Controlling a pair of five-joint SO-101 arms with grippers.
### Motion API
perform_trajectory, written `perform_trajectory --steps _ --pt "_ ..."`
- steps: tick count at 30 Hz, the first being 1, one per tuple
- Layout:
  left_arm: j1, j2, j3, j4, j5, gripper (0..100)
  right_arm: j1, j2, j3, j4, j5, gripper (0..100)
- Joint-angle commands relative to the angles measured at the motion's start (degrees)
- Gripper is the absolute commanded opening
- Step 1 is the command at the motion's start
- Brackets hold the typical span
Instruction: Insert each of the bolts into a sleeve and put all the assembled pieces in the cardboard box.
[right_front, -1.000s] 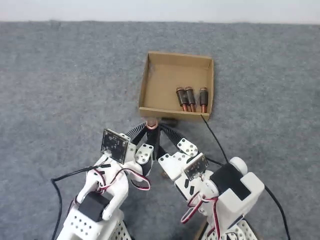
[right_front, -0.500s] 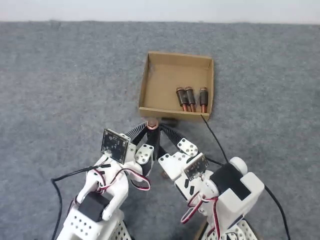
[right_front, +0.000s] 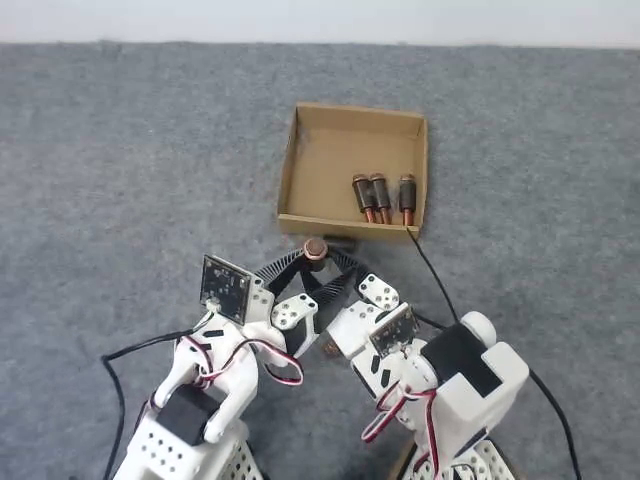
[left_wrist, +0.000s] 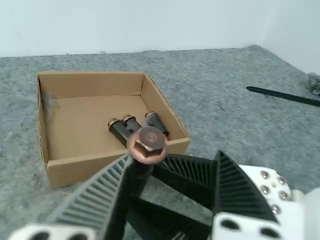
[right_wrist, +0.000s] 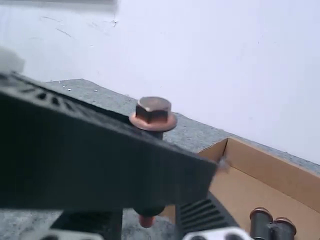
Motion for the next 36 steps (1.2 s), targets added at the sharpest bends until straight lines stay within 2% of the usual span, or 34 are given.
perform_trajectory --steps 1,14,28,31,36 --pt "-2.8 -1.0 -0.7 0.6 0.5 24 1.1 -3.5 -1.1 -1.4 0.6 0.6" --pt "-4.2 -1.0 -0.9 0.6 0.4 24 1.1 -3.5 -1.1 -1.4 0.6 0.6" --pt "-4.2 -1.0 -7.7 2.1 0.8 23 1.9 -3.3 -2.0 -0.1 0.6 0.6" --pt "-4.2 -1.0 -11.4 6.3 0.8 18 2.6 -3.5 -3.2 2.1 0.4 0.6" --pt "-4.3 -1.0 -13.8 9.1 0.4 0 2.6 -3.2 -3.4 2.7 0.4 0.6"
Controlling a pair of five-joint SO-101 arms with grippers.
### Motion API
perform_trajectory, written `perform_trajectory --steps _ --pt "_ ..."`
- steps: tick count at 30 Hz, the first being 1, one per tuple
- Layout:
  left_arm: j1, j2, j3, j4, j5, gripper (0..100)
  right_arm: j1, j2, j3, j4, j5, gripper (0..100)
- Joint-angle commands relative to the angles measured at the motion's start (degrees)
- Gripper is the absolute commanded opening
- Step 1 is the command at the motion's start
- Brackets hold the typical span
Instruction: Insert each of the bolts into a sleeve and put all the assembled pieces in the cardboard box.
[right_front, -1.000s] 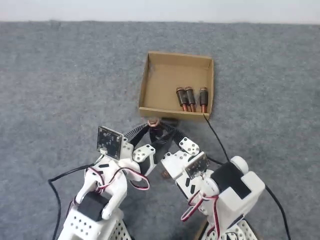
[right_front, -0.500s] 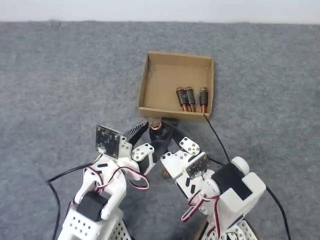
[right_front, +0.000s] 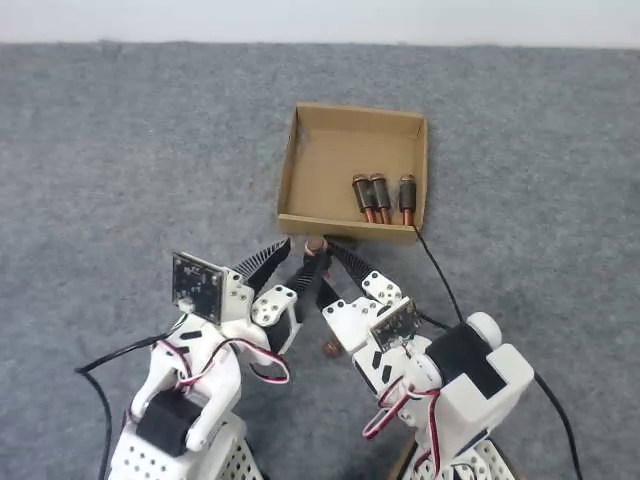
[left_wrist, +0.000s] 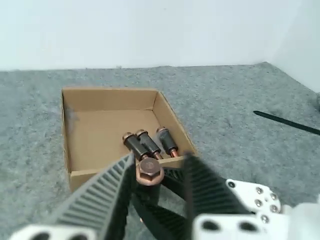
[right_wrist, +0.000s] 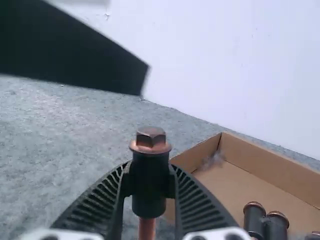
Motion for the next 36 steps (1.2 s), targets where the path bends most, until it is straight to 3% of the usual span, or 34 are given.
perform_trajectory --steps 1,4,9,16,21,29,36 --pt "-0.4 -1.0 -3.9 1.1 0.2 1 0.8 -2.6 -2.5 0.0 0.6 0.6" --pt "-4.1 -1.0 -3.8 1.1 -1.4 2 0.9 -2.8 -2.3 0.0 0.6 0.6" --pt "-18.4 -1.0 -2.5 1.1 -1.8 2 1.1 -2.8 -2.2 -0.3 0.7 0.6" --pt "-32.4 -1.0 6.4 0.7 -2.1 2 8.5 -2.9 -4.1 -3.9 0.6 0.6" --pt "-37.0 -1.0 11.7 0.6 -2.5 2 11.6 -2.9 -7.7 -4.2 0.7 0.6" --pt "-40.7 -0.5 11.8 2.5 -9.9 2 16.0 -2.9 -15.5 -3.8 0.8 0.6" --pt "-37.4 -0.5 11.8 6.2 -11.5 2 17.6 -2.9 -25.9 10.8 0.8 0.6"
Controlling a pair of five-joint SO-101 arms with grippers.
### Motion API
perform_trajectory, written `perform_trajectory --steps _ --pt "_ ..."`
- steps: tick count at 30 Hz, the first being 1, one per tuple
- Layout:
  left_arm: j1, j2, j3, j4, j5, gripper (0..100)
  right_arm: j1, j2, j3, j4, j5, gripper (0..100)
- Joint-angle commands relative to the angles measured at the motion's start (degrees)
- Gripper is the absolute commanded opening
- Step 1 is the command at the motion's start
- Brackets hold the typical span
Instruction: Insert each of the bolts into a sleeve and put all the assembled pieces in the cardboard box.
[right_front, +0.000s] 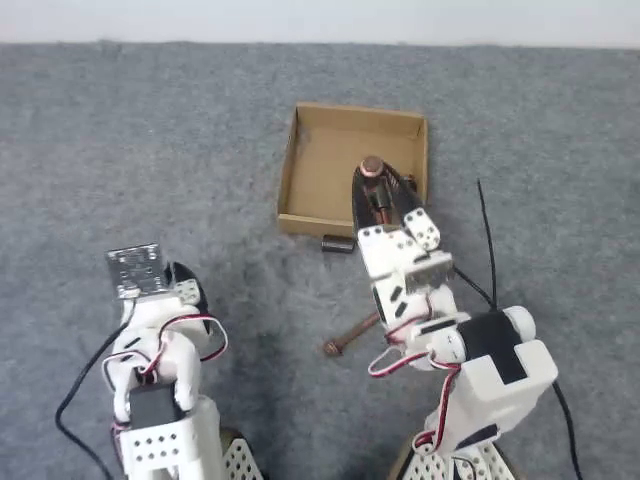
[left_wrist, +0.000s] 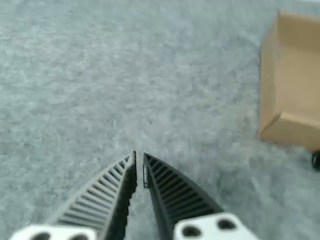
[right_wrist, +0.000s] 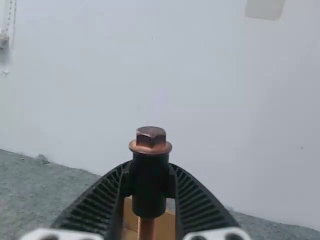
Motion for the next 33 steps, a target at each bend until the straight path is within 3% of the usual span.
perform_trajectory --steps 1,9,33 --pt "1.1 -0.5 -0.7 0.7 -0.7 2 1.0 -2.9 -7.8 7.4 0.8 0.6" --pt "1.1 -0.5 -0.7 0.7 -0.7 3 0.7 -2.9 -18.2 26.4 0.8 0.6" --pt "1.1 -0.5 -0.7 0.6 -0.8 3 0.6 -2.2 -56.4 103.3 0.4 0.6"
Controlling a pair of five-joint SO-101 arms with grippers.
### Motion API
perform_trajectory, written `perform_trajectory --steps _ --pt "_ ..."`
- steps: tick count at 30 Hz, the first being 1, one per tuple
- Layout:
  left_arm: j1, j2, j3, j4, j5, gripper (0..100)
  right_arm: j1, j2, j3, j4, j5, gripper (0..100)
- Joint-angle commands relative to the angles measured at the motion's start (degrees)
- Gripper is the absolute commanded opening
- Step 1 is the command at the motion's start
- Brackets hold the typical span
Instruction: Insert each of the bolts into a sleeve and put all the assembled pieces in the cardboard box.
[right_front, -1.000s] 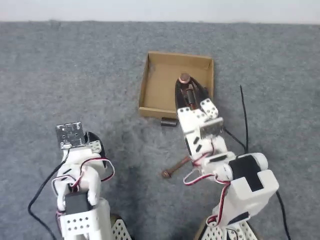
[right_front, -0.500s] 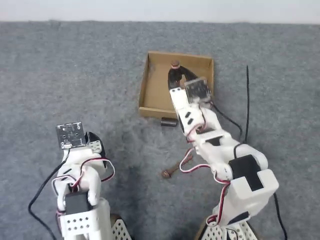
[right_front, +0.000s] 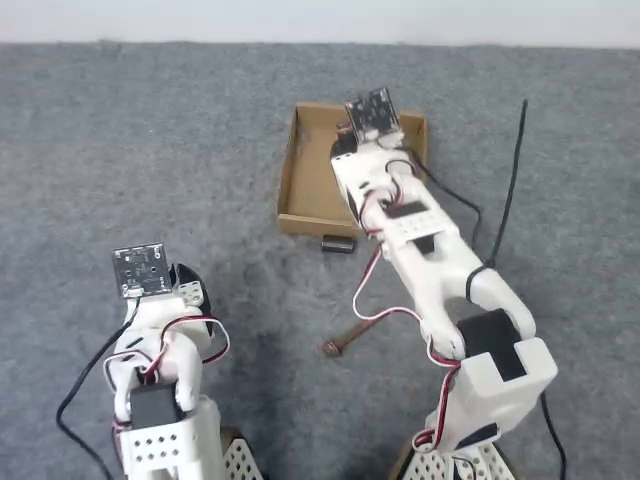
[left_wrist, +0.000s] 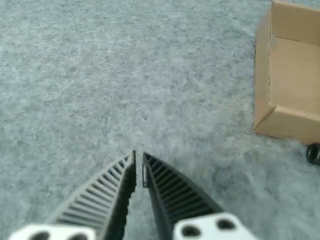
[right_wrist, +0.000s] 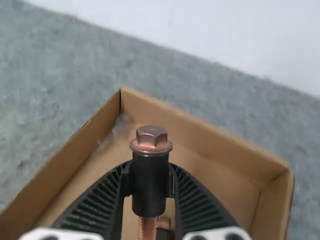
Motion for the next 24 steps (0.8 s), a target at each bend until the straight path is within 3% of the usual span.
perform_trajectory --steps 1,13,24 --pt "0.3 -0.5 -0.7 -0.1 -0.5 3 0.0 -2.3 -8.7 9.6 0.4 0.6" --pt "0.3 -0.5 -0.7 -0.1 -0.5 3 -3.0 5.8 -25.5 29.8 0.2 0.6" --pt "0.1 -0.5 -0.7 -0.1 -0.5 3 -3.0 22.5 -49.4 48.9 -11.5 0.6"
